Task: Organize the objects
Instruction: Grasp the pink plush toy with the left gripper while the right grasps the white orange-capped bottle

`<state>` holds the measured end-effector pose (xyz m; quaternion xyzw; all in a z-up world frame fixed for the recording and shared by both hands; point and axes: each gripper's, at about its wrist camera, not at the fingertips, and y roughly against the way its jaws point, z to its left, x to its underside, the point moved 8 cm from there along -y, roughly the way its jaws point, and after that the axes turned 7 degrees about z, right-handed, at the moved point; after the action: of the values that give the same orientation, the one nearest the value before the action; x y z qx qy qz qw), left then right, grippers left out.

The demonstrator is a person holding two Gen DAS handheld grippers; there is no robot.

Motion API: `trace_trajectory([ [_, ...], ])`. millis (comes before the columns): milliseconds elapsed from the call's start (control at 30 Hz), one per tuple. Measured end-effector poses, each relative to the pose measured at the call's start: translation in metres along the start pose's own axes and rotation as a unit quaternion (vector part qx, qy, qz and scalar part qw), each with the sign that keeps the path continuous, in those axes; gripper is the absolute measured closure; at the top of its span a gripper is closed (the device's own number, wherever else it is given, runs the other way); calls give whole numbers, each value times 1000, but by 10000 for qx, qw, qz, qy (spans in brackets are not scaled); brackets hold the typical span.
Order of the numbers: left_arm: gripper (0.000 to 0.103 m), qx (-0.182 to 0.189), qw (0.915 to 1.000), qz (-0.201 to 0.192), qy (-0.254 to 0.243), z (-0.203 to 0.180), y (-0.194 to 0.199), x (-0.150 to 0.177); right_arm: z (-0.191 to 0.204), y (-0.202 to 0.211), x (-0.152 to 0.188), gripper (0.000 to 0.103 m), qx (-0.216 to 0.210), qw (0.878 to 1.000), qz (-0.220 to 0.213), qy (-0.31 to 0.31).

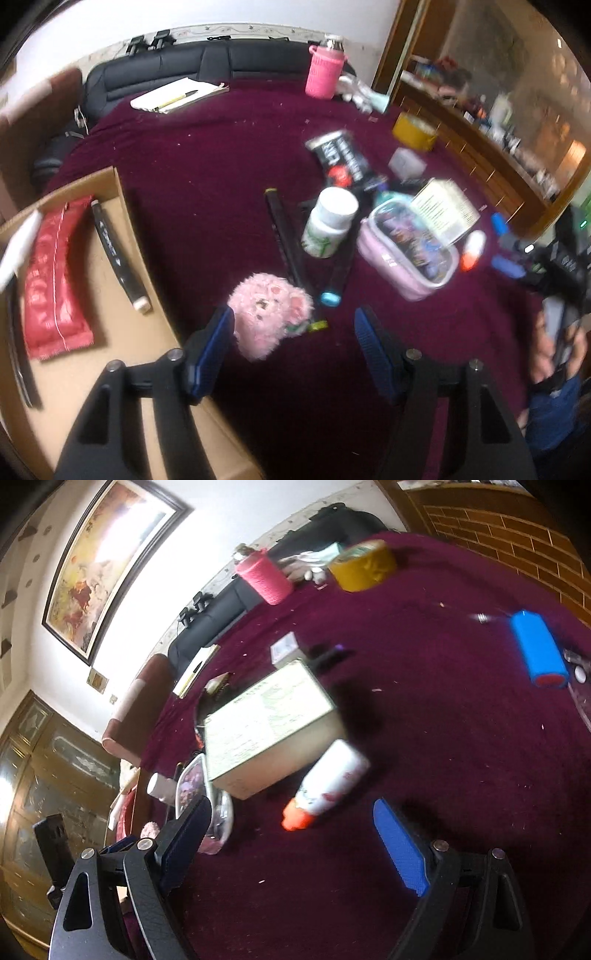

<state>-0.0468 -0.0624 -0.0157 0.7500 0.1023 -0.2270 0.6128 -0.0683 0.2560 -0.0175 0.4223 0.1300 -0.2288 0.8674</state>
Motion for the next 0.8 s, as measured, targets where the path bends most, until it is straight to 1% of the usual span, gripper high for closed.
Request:
trace_trajectory([
  [67, 36, -11, 10000, 41, 42, 4, -4, -1, -6, -3, -1, 10, -102, 9999, 10, -85],
  [133, 36, 131, 9995, 151, 226, 7, -12, -3, -9, -5, -1, 10, -149, 9998, 10, -100],
  [167, 36, 142, 9992, 222, 288, 8, -17, -4, -9, -5, -1, 10, -156, 9998, -9, -95],
  [233, 36, -9, 9988, 311, 375, 9, -26, -8, -8, -5, -1, 10, -197, 9998, -1, -84],
  [300, 37, -26, 9982, 342, 490, 10, -33, -10, -9, -4, 0, 10, -235, 9997, -22, -102],
  [333, 37, -59, 9983, 296, 496, 8, -34, -12, -9, -4, 0, 10, -263, 9996, -22, -107],
  [367, 38, -103, 9984, 291, 464, 4, -35, -11, -10, -4, 0, 10, -275, 9996, -25, -118],
  [400, 47, -83, 9985, 263, 464, 1, -36, -10, -10, -4, 0, 10, -282, 9995, -33, -131],
  [467, 49, -323, 9986, 174, 385, -5, -35, -2, -9, -5, -1, 10, -263, 9996, -44, -124],
  [500, 52, -448, 9985, 115, 302, -9, -33, 4, -9, -6, -1, 10, -260, 9996, -50, -125],
  [600, 63, -460, 9985, -26, 288, -11, -24, 15, -9, -6, -2, 10, -245, 9995, -94, -160],
  [667, 64, -305, 9990, -110, 298, -15, -17, 24, -9, -7, -2, 12, -148, 9997, -93, -184],
  [700, 64, -315, 9991, -121, 269, -18, -17, 25, -9, -8, -2, 12, -64, 9998, -78, -173],
  [733, 64, -414, 9989, -117, 174, -21, -17, 28, -6, -9, -2, 13, 131, 9998, -33, -126],
  [800, 63, -663, 9976, -200, 12, -26, -19, 30, -3, -14, -3, 18, 472, 9989, 34, -36],
])
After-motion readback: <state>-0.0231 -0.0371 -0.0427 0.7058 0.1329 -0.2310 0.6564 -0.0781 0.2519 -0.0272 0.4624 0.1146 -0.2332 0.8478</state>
